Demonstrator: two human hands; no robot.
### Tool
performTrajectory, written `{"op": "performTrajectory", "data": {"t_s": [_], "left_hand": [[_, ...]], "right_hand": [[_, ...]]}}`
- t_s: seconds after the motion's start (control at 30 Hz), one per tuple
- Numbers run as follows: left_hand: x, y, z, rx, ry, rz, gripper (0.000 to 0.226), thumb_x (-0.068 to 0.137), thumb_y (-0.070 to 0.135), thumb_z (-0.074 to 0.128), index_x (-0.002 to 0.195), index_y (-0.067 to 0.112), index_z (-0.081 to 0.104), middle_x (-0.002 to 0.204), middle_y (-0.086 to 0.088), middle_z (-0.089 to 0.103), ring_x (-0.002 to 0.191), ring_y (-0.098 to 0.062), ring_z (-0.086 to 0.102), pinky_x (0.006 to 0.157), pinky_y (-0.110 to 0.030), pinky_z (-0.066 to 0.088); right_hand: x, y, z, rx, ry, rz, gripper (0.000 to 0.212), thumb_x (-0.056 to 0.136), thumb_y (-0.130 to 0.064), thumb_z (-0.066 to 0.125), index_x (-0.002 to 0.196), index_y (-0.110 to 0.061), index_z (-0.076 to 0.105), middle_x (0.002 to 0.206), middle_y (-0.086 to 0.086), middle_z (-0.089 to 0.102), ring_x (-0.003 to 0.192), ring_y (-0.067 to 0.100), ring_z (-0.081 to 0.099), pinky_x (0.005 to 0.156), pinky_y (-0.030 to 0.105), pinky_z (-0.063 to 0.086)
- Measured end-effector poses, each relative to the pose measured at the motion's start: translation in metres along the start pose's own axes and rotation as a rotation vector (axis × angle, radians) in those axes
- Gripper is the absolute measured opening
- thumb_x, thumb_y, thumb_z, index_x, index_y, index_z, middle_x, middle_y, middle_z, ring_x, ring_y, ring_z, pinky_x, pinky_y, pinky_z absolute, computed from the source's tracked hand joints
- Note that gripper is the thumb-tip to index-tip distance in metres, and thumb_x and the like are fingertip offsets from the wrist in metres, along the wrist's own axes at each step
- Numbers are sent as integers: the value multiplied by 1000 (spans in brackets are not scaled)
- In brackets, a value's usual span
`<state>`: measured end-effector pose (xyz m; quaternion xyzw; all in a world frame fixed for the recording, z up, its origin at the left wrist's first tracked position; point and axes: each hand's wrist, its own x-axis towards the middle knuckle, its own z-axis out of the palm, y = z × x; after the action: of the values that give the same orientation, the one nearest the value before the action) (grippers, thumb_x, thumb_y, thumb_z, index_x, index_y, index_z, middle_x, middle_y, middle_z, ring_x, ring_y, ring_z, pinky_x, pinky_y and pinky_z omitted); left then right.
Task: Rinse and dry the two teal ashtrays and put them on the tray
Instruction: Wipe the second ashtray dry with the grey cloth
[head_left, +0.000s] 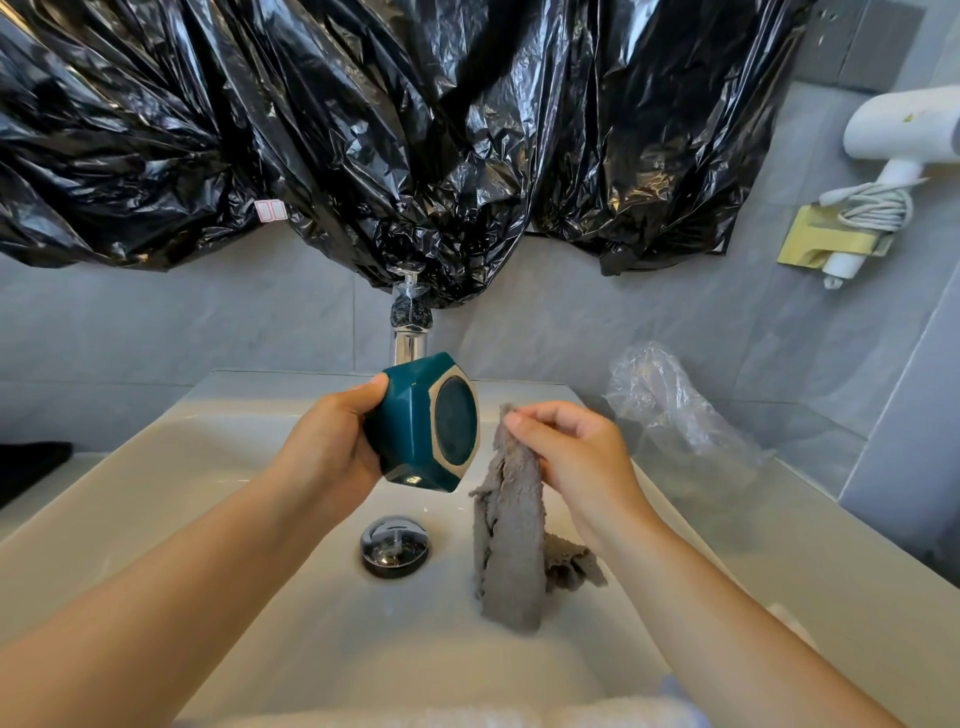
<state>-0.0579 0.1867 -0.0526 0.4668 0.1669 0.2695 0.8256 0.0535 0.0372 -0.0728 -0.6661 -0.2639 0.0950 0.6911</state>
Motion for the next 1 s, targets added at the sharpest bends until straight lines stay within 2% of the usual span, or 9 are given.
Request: {"op": "performTrajectory", "data": {"t_s": [0.13,0.23,0.3,0.4,0.6,0.73,0.83,0.9,1.0], "left_hand": [[-1,-5,3,111,-52,-30,21,100,17,42,111,8,58,96,-11,67,83,-22,63,72,-37,49],[-4,-12,6,266,-110,-35,18,99,15,43,105,2,54,94,-16,62,83,-27,61,75,-44,53],[-7,-17,8,342,-146,-29,17,99,14,44,100,1,55,95,-19,61,86,-30,60,87,-51,51],[-8,-23,9,377,-158,-44,20,99,13,44,106,0,58,104,-22,63,96,-34,59,100,-58,44],[-5,-23,10,353,-101,1,17,99,12,45,96,4,60,100,-20,64,95,-33,59,98,-57,46],[-4,-21,9,292,-69,37,19,100,13,44,95,4,60,98,-19,65,89,-29,62,81,-45,53],[-3,-19,7,227,-54,49,18,100,13,43,97,3,58,98,-18,66,90,-28,63,78,-43,54],[-2,-14,6,173,-51,61,20,100,13,42,102,-1,57,100,-19,65,95,-31,62,80,-43,53],[-2,-8,4,59,-47,38,33,101,14,39,123,-7,50,118,-27,61,105,-34,59,84,-45,52]], "right_hand": [[0,1,0,38,73,-91,6,86,-16,71,86,-21,74,85,1,73,86,20,68,78,35,57],[-3,-1,6,8,60,-164,5,87,-18,69,89,-20,74,84,-2,73,82,12,67,71,25,53],[-4,-1,9,-23,60,-195,6,89,-20,68,93,-20,73,89,-3,73,87,12,68,73,23,54],[-4,1,12,-46,51,-212,7,89,-19,68,93,-19,73,90,-4,73,90,12,68,74,20,54],[-9,-1,18,-98,-63,-282,10,91,-19,66,91,-28,70,91,-9,72,87,4,65,73,13,51],[-14,0,21,-125,-122,-354,10,89,-14,67,91,-23,69,94,-7,71,90,6,64,76,14,50],[-15,3,23,-176,-144,-393,7,87,-11,69,88,-18,68,94,-4,70,90,9,63,78,15,51],[-16,5,25,-183,-163,-397,8,87,-11,68,87,-19,67,92,-7,69,90,9,62,79,18,52],[-18,5,26,-171,-181,-383,13,89,-12,67,85,-25,64,86,-12,67,88,5,61,78,14,49]]}}
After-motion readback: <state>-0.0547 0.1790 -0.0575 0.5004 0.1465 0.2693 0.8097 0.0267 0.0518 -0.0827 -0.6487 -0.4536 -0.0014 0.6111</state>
